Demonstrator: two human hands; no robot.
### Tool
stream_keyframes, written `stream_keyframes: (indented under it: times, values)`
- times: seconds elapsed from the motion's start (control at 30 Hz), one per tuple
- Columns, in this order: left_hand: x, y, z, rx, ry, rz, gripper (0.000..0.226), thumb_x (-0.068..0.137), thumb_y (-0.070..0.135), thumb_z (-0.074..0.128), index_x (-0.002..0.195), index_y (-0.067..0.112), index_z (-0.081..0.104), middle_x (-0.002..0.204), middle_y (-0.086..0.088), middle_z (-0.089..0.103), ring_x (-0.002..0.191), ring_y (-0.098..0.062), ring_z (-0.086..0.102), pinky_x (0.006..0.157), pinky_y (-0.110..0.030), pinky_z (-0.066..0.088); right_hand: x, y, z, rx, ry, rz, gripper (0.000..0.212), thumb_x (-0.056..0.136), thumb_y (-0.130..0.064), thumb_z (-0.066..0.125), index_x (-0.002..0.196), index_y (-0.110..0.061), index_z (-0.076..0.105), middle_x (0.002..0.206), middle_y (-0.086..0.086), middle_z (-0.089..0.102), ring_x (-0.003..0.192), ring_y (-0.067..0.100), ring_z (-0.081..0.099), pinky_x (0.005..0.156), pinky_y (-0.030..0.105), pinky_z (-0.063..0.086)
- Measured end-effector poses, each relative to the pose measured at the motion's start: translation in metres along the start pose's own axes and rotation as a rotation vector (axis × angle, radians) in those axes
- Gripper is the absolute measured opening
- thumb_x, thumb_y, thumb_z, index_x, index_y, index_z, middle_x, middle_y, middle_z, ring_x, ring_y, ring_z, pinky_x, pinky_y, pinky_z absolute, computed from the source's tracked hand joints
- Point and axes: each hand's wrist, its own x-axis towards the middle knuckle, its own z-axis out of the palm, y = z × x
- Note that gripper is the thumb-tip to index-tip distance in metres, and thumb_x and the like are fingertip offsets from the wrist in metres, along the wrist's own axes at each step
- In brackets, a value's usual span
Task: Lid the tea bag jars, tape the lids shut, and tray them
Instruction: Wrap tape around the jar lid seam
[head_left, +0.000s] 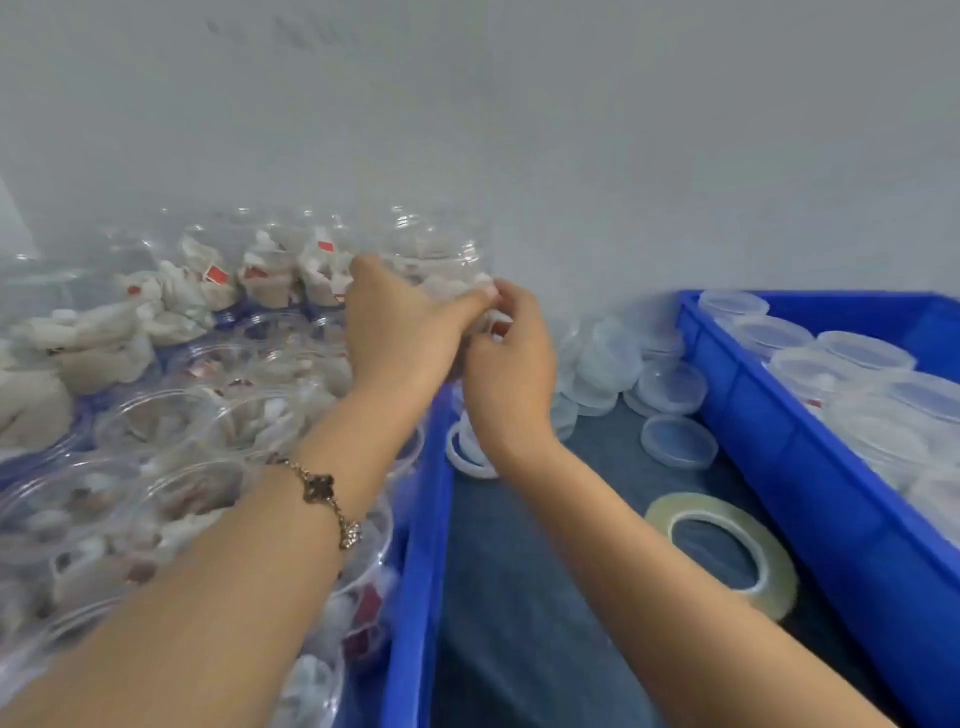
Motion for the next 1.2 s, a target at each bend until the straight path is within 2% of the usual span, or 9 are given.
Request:
stream_keyframes:
  times: [0.13,0.3,0.57,0.7,0.8,0.87,0.97,1.1,1.2]
  values:
    - [-0.06,0.014,0.045,-0.012,-0.037,-0.163,0.085,0.058,0.043,0.081,0.123,0.006,0.041,0.107,-0.001,0.06,0.1,-0.024,0.058,0.075,-0.027,0.04,0.003,0.042,-0.077,-0.268,0.134,0.157,0.044,0.082,-0.005,0.047,0.125,-0.013,0.048,0.121,0.003,0.058,0.104,0.018,0.056,0.082,0.026,0.041]
    - [-0.138,-0.015,0.091,0.023,-0.031,-0.32,0.068,0.06,0.033,0.083,0.102,0.016,0.033,0.115,-0.009,0.055,0.103,-0.033,0.056,0.078,-0.038,0.046,0.037,0.113,-0.164,-1.189,-0.238,0.204,0.036,0.088,-0.009,0.047,0.124,-0.003,0.045,0.128,0.02,0.051,0.117,0.036,0.049,0.089,0.039,0.042]
    - [-0.171,-0.073,0.113,0.084,-0.016,-0.182,0.089,0.057,0.047,0.081,0.127,0.015,0.035,0.128,-0.002,0.047,0.114,-0.026,0.049,0.087,-0.036,0.042,0.064,0.152,-0.193,-1.298,-0.32,0.343,0.041,0.09,-0.044,0.052,0.115,-0.013,0.059,0.123,0.019,0.055,0.11,0.038,0.051,0.096,0.046,0.042]
    - [-0.168,-0.081,0.11,0.023,-0.048,-0.154,0.096,0.053,0.045,0.084,0.128,0.014,0.033,0.129,-0.001,0.039,0.11,-0.025,0.05,0.082,-0.03,0.04,0.053,0.113,-0.172,-0.835,-0.041,0.092,0.044,0.083,-0.048,0.057,0.118,-0.022,0.064,0.12,0.002,0.063,0.113,0.021,0.055,0.092,0.03,0.044]
    - [-0.169,-0.084,0.112,-0.011,-0.047,-0.147,0.096,0.05,0.046,0.085,0.126,0.017,0.033,0.122,0.001,0.038,0.106,-0.026,0.051,0.078,-0.03,0.04,0.031,0.063,-0.149,-0.445,-0.338,-0.111,0.042,0.071,-0.053,0.062,0.113,-0.047,0.059,0.117,-0.02,0.057,0.107,-0.009,0.049,0.087,0.006,0.034]
    - [-0.166,-0.085,0.112,-0.037,-0.078,-0.186,0.097,0.049,0.049,0.082,0.127,0.02,0.032,0.115,0.007,0.034,0.106,-0.024,0.051,0.076,-0.026,0.037,0.016,0.052,-0.139,-0.606,-0.687,-0.174,0.051,0.072,-0.052,0.068,0.121,-0.049,0.054,0.131,-0.012,0.05,0.122,-0.003,0.04,0.099,0.011,0.025]
    - [-0.162,-0.088,0.11,0.025,-0.146,-0.193,0.101,0.049,0.055,0.08,0.133,0.025,0.032,0.116,0.003,0.034,0.103,-0.024,0.053,0.075,-0.028,0.042,0.016,0.039,-0.13,-0.806,-0.841,-0.163,0.053,0.077,-0.052,0.066,0.128,-0.043,0.052,0.14,-0.002,0.046,0.133,0.015,0.034,0.11,0.028,0.021]
    - [-0.163,-0.087,0.106,-0.02,-0.113,-0.132,0.082,0.047,0.057,0.072,0.117,0.027,0.043,0.105,0.004,0.037,0.089,-0.019,0.053,0.07,-0.031,0.049,0.012,0.028,-0.11,-1.289,-0.767,-0.211,0.058,0.076,-0.069,0.052,0.126,-0.041,0.051,0.122,0.003,0.052,0.113,0.03,0.044,0.083,0.033,0.032]
    - [-0.162,-0.083,0.102,0.033,-0.133,-0.151,0.068,0.048,0.063,0.04,0.105,0.026,0.043,0.101,0.0,0.042,0.081,-0.026,0.056,0.06,-0.035,0.049,-0.006,0.03,-0.083,-1.649,-0.519,-0.277,0.07,0.083,-0.074,0.029,0.113,-0.015,0.053,0.1,0.013,0.055,0.086,0.029,0.055,0.067,0.032,0.039]
